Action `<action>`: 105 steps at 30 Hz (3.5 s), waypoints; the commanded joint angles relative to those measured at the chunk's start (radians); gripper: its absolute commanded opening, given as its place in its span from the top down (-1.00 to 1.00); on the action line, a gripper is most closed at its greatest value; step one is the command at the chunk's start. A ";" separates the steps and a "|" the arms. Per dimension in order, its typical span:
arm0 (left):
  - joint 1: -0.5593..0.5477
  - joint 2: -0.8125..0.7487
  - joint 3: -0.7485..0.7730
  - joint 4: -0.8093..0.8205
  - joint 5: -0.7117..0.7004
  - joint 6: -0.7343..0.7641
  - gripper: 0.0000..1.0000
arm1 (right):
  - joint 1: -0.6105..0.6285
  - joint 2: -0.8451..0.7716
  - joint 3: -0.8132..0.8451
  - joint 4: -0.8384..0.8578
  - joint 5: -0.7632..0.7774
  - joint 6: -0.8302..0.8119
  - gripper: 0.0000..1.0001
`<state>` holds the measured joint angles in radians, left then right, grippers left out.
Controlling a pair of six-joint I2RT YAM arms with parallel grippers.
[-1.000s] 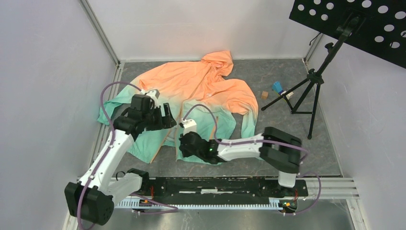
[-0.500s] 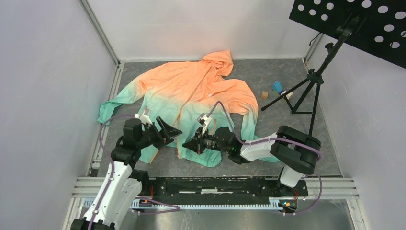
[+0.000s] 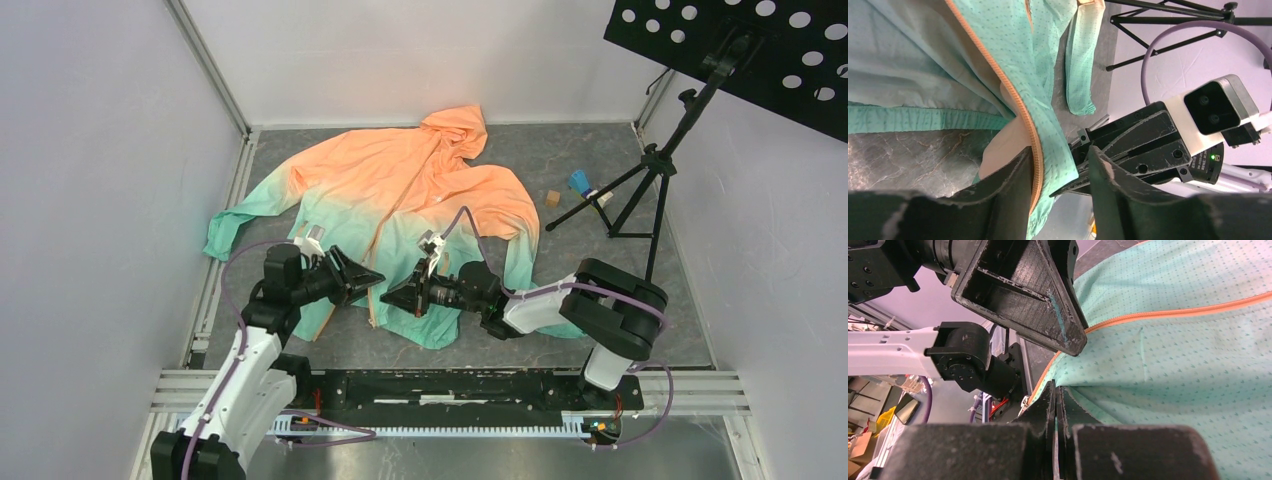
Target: Zip up the jacket
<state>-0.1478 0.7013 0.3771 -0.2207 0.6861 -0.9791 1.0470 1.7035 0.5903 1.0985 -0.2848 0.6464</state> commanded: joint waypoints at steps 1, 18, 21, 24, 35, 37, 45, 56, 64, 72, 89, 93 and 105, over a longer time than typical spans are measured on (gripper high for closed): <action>0.002 -0.006 -0.003 0.054 0.054 -0.007 0.07 | -0.008 0.011 -0.009 0.048 -0.012 0.004 0.99; 0.001 0.024 0.019 0.069 0.076 0.045 0.95 | -0.008 -0.060 0.012 -0.273 0.009 0.093 0.08; 0.000 0.028 0.019 0.069 0.081 0.055 0.96 | -0.006 -0.118 -0.034 -0.290 0.022 0.126 -0.11; 0.000 0.027 0.018 0.069 0.079 0.059 0.95 | 0.006 -0.170 -0.054 -0.298 0.029 0.143 -0.26; -0.001 0.040 0.029 0.071 0.087 0.060 0.95 | 0.061 -0.075 0.145 -0.461 0.105 0.231 -0.16; -0.002 0.037 0.034 0.070 0.090 0.059 0.96 | 0.061 -0.068 0.143 -0.428 0.113 0.258 -0.01; -0.003 0.033 0.038 0.069 0.093 0.051 0.96 | 0.060 -0.076 0.140 -0.417 0.144 0.256 0.00; -0.003 0.031 0.036 0.069 0.101 0.045 0.96 | 0.061 -0.044 0.170 -0.404 0.141 0.255 0.11; -0.003 0.035 0.039 0.069 0.104 0.045 0.95 | 0.061 -0.022 0.159 -0.317 0.120 0.239 0.15; -0.004 0.039 0.040 0.069 0.107 0.047 0.96 | 0.058 -0.002 0.136 -0.238 0.120 0.214 0.48; -0.004 0.051 0.046 0.069 0.109 0.051 0.96 | 0.056 0.009 0.103 -0.167 0.095 0.183 0.03; -0.004 0.053 0.046 0.069 0.115 0.051 0.95 | 0.056 0.009 0.115 -0.139 0.085 0.108 0.03; -0.004 0.064 0.080 0.015 0.109 0.110 0.96 | 0.049 0.047 0.108 -0.055 0.023 0.124 0.03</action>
<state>-0.1482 0.7612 0.3992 -0.1913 0.7631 -0.9489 1.1019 1.7332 0.6746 0.9535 -0.2279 0.7799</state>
